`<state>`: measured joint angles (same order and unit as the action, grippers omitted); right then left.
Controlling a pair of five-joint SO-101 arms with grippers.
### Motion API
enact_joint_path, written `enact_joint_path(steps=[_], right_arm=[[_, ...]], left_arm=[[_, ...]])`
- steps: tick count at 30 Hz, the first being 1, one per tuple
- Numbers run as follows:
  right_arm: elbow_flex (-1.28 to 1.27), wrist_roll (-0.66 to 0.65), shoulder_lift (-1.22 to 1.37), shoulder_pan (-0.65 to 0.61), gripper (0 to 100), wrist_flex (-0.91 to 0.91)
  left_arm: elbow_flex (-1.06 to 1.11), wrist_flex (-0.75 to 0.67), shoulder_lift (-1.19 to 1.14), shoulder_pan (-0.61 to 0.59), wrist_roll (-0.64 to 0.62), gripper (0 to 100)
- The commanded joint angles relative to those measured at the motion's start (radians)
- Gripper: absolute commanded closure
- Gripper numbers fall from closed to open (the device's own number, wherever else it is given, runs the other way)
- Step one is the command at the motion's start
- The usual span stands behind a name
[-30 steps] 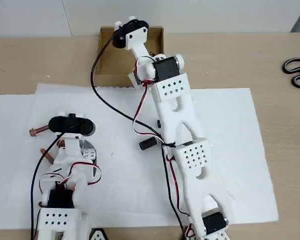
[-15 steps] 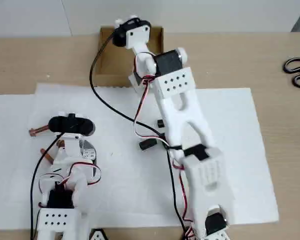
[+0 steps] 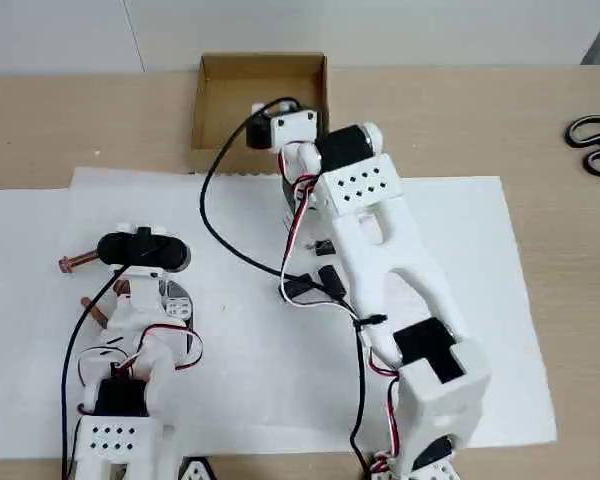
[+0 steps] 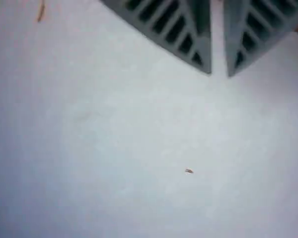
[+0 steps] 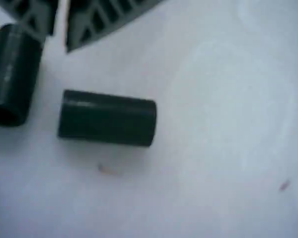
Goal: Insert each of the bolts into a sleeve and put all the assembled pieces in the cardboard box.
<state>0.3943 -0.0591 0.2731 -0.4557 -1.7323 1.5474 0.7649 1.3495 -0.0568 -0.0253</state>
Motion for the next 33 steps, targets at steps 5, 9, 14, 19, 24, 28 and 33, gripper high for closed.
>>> enact_joint_path(steps=[5, 9, 14, 19, 24, 28, 33], right_arm=[[-0.137, -0.137, -0.065, -0.008, 98.4, -0.012], [-0.167, -0.14, -0.065, -0.004, 98.3, -0.012], [-0.167, -0.141, -0.056, -0.004, 92.1, 0.002], [-0.172, -0.172, -0.054, -0.004, 90.5, 0.018], [-0.256, -0.173, -0.054, -0.002, 90.5, 0.102], [-0.315, -0.173, -0.056, -0.002, 90.4, 0.157], [-0.345, -0.176, -0.054, 0.025, 90.4, 0.219]], left_arm=[[-0.007, -0.005, 0.008, -0.009, 0.0, 99], [-0.007, -0.005, 0.008, -0.009, 0.0, 99], [-0.007, -0.005, 0.008, -0.009, 0.0, 99], [-0.007, -0.005, 0.008, -0.009, 0.0, 99], [-0.007, -0.005, 0.008, -0.009, 0.0, 99], [-0.007, -0.005, 0.008, -0.009, 0.0, 99], [-0.007, -0.005, 0.008, -0.009, 0.0, 99]])
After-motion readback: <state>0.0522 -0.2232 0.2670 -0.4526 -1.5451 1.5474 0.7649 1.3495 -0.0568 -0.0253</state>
